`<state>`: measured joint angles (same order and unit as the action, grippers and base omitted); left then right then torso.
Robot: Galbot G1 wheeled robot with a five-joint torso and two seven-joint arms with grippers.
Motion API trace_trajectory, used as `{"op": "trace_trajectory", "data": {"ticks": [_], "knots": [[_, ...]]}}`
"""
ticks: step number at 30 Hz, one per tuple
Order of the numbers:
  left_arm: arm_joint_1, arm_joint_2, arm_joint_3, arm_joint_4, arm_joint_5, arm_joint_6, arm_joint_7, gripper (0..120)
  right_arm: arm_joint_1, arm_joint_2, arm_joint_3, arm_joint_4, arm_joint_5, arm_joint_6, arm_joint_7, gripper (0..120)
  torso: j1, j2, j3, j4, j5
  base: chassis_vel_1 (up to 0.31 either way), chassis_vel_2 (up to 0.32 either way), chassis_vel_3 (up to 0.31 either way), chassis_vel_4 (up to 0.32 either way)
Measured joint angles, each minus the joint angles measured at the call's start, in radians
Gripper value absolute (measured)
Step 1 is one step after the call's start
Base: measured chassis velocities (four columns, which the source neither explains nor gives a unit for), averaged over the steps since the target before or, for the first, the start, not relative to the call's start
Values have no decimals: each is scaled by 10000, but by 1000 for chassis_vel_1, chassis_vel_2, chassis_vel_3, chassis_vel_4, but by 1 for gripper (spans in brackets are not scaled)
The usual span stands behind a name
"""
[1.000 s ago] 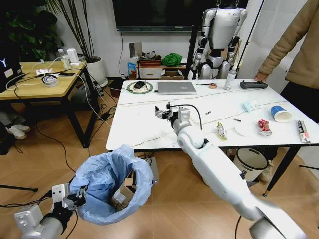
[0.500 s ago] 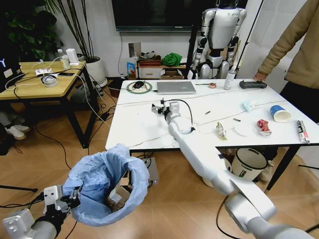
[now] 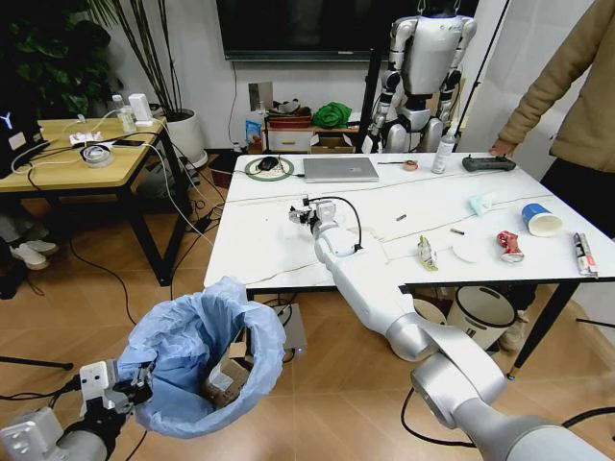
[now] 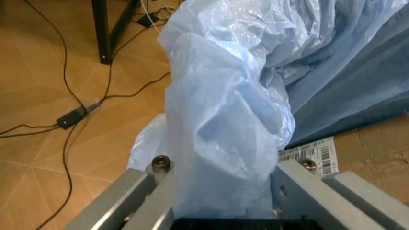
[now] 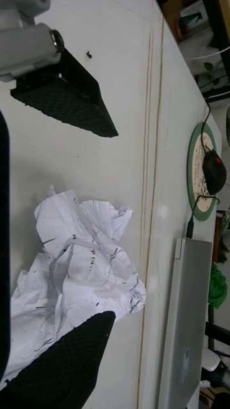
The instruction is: Pick up the trash bin and place the trash from the table into it.
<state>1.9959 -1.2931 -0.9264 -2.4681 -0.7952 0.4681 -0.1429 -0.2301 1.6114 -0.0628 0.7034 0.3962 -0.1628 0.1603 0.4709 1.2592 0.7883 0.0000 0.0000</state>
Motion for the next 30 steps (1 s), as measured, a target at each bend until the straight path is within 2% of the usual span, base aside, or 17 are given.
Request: {"op": "trace_trajectory", "data": {"ticks": [15, 30], "knots": [[3, 6, -23, -1, 12, -31, 17, 0, 217, -24, 173, -972, 95, 163, -242, 100, 0, 0, 0, 2, 0, 0, 0, 0, 0], [-9, 53, -47, -7, 8, -42, 20, 0, 246, -30, 168, -1008, 23, 258, -338, 100, 0, 0, 0, 1, 0, 0, 0, 0, 0]]}}
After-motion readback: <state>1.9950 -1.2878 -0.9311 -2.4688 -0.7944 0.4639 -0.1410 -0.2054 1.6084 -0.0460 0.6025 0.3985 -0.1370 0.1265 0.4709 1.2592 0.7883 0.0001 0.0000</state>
